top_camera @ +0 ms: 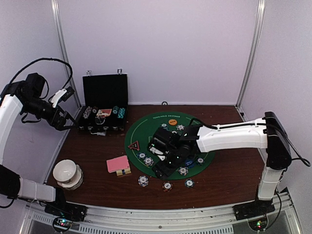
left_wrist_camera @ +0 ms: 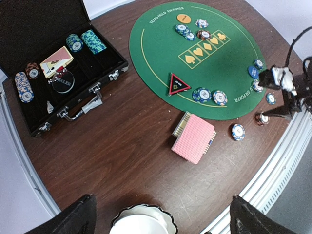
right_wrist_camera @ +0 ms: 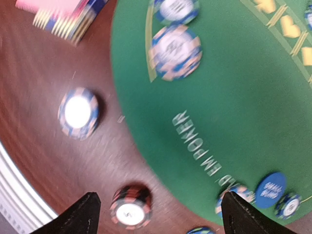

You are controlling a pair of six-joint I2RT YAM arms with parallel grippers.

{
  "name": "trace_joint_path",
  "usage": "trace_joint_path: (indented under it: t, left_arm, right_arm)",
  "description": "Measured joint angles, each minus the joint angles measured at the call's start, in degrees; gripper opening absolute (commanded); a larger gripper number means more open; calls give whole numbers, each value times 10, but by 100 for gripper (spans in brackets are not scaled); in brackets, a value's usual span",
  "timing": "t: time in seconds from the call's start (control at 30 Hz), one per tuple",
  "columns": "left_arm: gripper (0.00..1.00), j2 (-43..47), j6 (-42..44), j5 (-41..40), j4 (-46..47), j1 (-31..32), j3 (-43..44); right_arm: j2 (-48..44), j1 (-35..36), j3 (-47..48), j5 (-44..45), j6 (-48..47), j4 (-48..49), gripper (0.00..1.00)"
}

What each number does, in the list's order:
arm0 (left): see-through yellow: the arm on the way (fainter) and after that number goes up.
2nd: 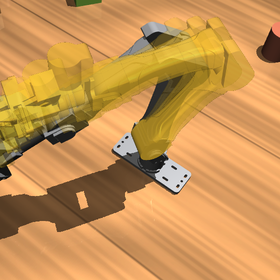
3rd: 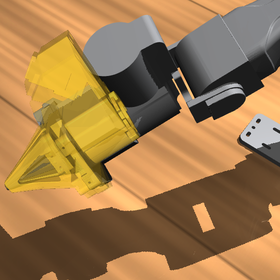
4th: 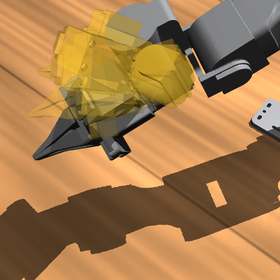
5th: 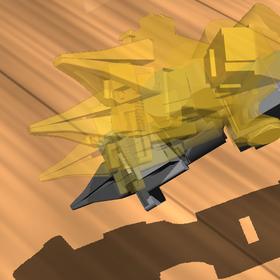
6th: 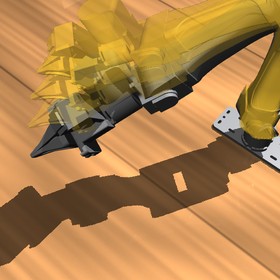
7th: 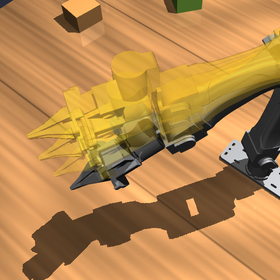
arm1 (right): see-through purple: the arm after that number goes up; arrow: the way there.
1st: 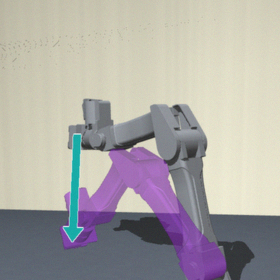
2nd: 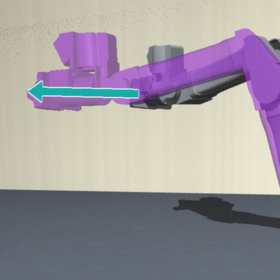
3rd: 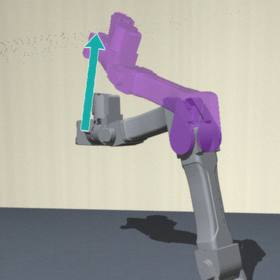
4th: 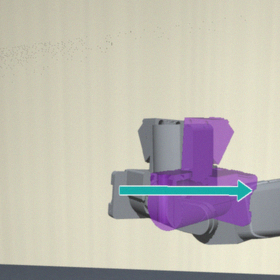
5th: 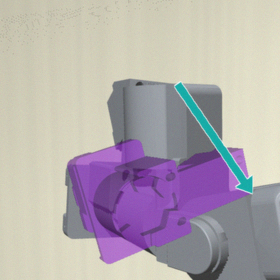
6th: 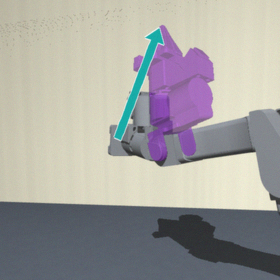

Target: Distribute texas hold em gaming equipment

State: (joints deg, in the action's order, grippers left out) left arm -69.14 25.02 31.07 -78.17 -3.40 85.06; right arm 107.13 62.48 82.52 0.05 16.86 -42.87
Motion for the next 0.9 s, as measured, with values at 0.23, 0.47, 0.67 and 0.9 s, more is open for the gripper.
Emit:
trace_joint_path:
  t: [0.23,0.47,0.67,0.9]
  left_arm:
    - [98,0,1,0,0,0,-3]
    - [98,2,1,0,0,0,-3]
    - [98,3,1,0,0,0,-3]
    - [98,3,1,0,0,0,-3]
  right_arm:
    - [1,54,-38,-19,9,-13,90]
    - [14,56,-54,-36,16,-10,80]
    - [27,59,-57,-48,21,-8,73]
    - [39,60,-57,-52,26,-6,65]
